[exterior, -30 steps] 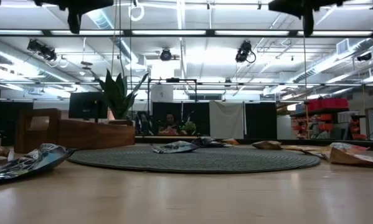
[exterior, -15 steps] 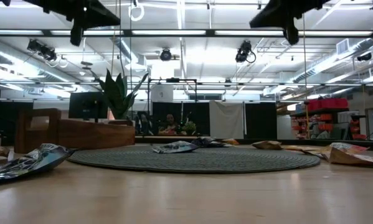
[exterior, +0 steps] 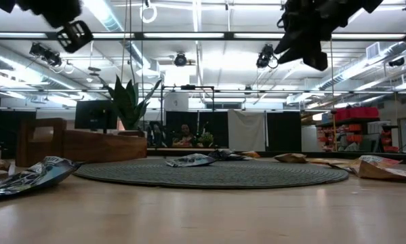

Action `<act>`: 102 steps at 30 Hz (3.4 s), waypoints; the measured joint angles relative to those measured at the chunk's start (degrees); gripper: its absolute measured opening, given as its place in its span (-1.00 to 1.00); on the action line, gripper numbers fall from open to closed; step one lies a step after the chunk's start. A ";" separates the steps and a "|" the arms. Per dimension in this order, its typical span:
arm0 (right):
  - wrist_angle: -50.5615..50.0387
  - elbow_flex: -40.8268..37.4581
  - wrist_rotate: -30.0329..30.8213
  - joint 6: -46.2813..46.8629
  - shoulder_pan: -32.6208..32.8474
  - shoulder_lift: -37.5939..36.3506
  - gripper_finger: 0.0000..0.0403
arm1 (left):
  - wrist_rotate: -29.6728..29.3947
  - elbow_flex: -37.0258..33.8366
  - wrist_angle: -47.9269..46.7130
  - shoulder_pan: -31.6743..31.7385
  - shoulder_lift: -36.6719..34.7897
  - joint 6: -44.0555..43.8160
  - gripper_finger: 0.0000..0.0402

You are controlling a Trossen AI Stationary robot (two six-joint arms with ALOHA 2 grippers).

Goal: Pick & Place Tea
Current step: Put the brown tea bag into the top section of the wooden organizer

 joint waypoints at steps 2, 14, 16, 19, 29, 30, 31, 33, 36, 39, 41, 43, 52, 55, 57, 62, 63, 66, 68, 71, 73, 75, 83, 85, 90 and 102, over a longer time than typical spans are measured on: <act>-0.08 0.00 0.01 -0.22 0.00 0.79 -0.39 | 1.61 0.00 -1.77 -3.21 0.93 3.27 -0.61; -0.09 0.00 0.02 -1.66 0.00 1.70 -0.35 | -5.93 0.00 -4.54 -16.36 16.16 16.49 0.05; -0.08 0.00 0.02 -1.96 0.00 1.70 -0.35 | -8.51 0.00 -4.54 -17.83 19.76 20.71 0.16; -0.11 0.00 0.02 -2.01 0.00 1.70 -0.35 | -12.39 0.00 -4.59 -19.25 24.89 26.25 0.25; -0.20 -0.02 -0.11 -2.03 0.00 1.70 -0.35 | -13.97 -0.02 3.24 -19.81 37.16 30.03 0.19; -0.18 -0.02 -0.48 -2.01 0.00 1.70 -0.35 | -14.33 0.00 3.56 -19.81 38.05 30.63 0.18; -0.19 -0.02 -0.61 -2.01 0.00 1.70 -0.35 | -14.83 0.00 3.54 -19.81 38.87 31.21 0.18; -0.17 -0.02 -0.61 -2.01 0.02 1.70 -0.35 | -14.95 0.00 3.43 -19.81 40.43 31.39 0.17; -0.15 -0.02 -0.61 -2.01 0.28 1.70 -0.35 | -14.78 -0.01 3.48 -20.07 42.53 31.39 0.16; -0.17 -0.02 -0.61 -2.01 0.37 1.70 -0.35 | -14.84 0.08 4.24 -20.13 44.19 31.44 0.16; -0.15 -0.02 -0.61 -2.01 0.37 1.70 -0.35 | -14.80 0.22 4.49 -20.13 44.85 31.50 0.16; -0.17 -0.04 -0.59 -2.01 0.37 1.70 -0.35 | -14.80 0.22 4.49 -20.13 45.10 31.45 0.16; -0.46 -0.04 -0.59 -2.01 0.37 1.70 -0.35 | -13.77 2.21 3.18 -20.18 45.34 31.36 -0.24; -0.49 -0.07 -0.58 -2.01 0.37 1.70 -0.35 | -13.45 3.44 3.00 -20.18 45.34 31.30 -0.46; -0.50 -0.07 -0.55 -2.01 0.37 1.70 -0.35 | -13.44 4.07 2.86 -20.39 45.34 31.28 -0.62; -0.63 -0.07 -0.42 -2.01 0.37 1.70 -0.35 | -13.49 4.72 1.13 -21.43 45.34 31.21 -0.96; -0.80 -0.07 -0.42 -2.01 0.37 1.70 -0.35 | -13.51 4.74 0.68 -21.78 45.32 31.21 -0.96; -1.07 -0.07 -0.42 -2.01 0.37 1.70 -0.35 | -13.56 5.06 -0.94 -22.82 45.31 31.11 -0.98; -1.20 -0.07 -0.42 -2.01 0.37 1.70 -0.35 | -13.61 6.71 -3.78 -23.47 45.31 30.54 -0.98; -1.37 -0.07 -0.42 -2.01 0.37 1.70 -0.35 | -13.66 11.06 -10.20 -24.10 45.31 30.28 -0.99; -1.37 -0.07 -0.42 -2.01 0.37 1.70 -0.35 | -15.14 13.92 -15.39 -24.34 45.31 30.34 -0.99; -1.37 -0.07 -0.42 -2.15 0.37 1.70 -0.35 | -18.13 16.04 -21.43 -24.31 45.29 30.92 -0.99; -1.35 -0.07 -0.51 -3.24 0.37 1.70 -0.35 | -29.66 22.40 -33.24 -24.31 44.17 32.89 -0.99; -1.30 -0.07 -0.59 -3.11 0.37 1.70 -0.35 | -33.62 24.68 -34.45 -24.31 43.19 32.94 -0.99; 1.60 -0.09 -4.62 -1.72 0.35 1.70 -0.35 | -48.05 33.51 -36.41 -24.30 41.12 39.38 -1.00; 26.26 -0.09 -13.63 7.69 -0.33 1.83 -0.35 | -76.17 50.50 -20.98 -17.14 40.94 64.07 -1.00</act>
